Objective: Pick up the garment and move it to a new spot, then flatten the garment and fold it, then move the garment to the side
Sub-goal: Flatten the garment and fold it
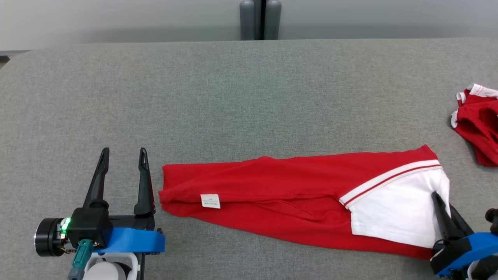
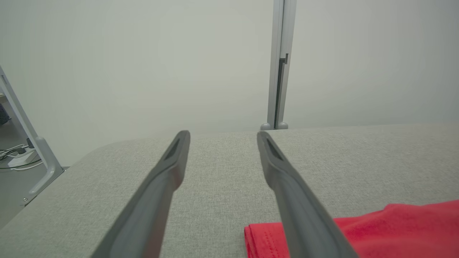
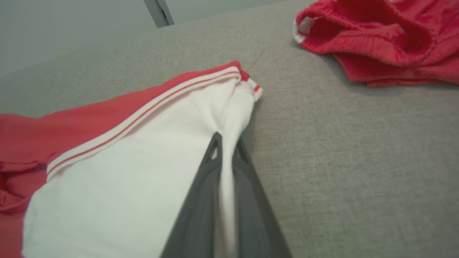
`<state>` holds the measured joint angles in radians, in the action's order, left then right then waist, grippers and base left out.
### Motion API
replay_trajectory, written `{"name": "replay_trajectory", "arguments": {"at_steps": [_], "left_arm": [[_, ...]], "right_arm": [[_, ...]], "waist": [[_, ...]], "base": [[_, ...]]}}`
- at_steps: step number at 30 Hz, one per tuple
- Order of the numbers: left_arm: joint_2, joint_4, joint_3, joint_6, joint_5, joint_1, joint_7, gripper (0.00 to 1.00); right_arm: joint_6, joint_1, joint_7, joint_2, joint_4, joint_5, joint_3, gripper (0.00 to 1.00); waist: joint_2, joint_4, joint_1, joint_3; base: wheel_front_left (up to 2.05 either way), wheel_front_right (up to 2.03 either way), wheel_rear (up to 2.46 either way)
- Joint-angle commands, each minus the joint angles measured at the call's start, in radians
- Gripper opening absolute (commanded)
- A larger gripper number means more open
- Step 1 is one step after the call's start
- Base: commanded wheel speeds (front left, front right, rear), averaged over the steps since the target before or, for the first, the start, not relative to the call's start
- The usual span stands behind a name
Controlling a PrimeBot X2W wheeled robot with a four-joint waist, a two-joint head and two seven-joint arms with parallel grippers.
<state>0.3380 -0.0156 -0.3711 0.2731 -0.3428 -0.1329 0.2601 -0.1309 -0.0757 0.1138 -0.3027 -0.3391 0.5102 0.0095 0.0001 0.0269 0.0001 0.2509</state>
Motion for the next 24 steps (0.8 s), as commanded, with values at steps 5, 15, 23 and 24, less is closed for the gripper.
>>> {"name": "replay_trajectory", "arguments": {"at_steps": [5, 15, 23, 24], "left_arm": [[0.003, 0.002, 0.003, -0.002, 0.001, 0.012, 0.006, 1.0], [-0.001, 0.002, -0.006, -0.01, -0.006, 0.014, 0.005, 1.0], [-0.028, -0.004, -0.023, -0.026, 0.0, -0.032, 0.005, 1.0], [-0.033, -0.005, -0.026, -0.029, 0.002, -0.039, 0.006, 1.0]], "right_arm": [[0.0, 0.003, -0.047, -0.006, 0.076, -0.022, -0.023, 0.0], [0.0, -0.14, -0.292, 0.068, 0.398, -0.11, 0.217, 0.0], [0.0, -0.295, -0.351, 0.21, 0.253, -0.055, 0.464, 0.0], [0.0, -0.318, -0.343, 0.219, 0.222, -0.062, 0.484, 0.0]], "waist": [[-0.0001, -0.013, -0.0001, -0.021], [-0.0001, -0.004, -0.0001, -0.051], [-0.0001, 0.07, -0.0001, -0.019], [-0.0001, 0.08, -0.0001, -0.013]], "base": [[0.0, 0.0, 0.0], [0.0, 0.0, 0.0], [0.0, 0.0, 0.0], [0.0, 0.0, 0.0]]}}
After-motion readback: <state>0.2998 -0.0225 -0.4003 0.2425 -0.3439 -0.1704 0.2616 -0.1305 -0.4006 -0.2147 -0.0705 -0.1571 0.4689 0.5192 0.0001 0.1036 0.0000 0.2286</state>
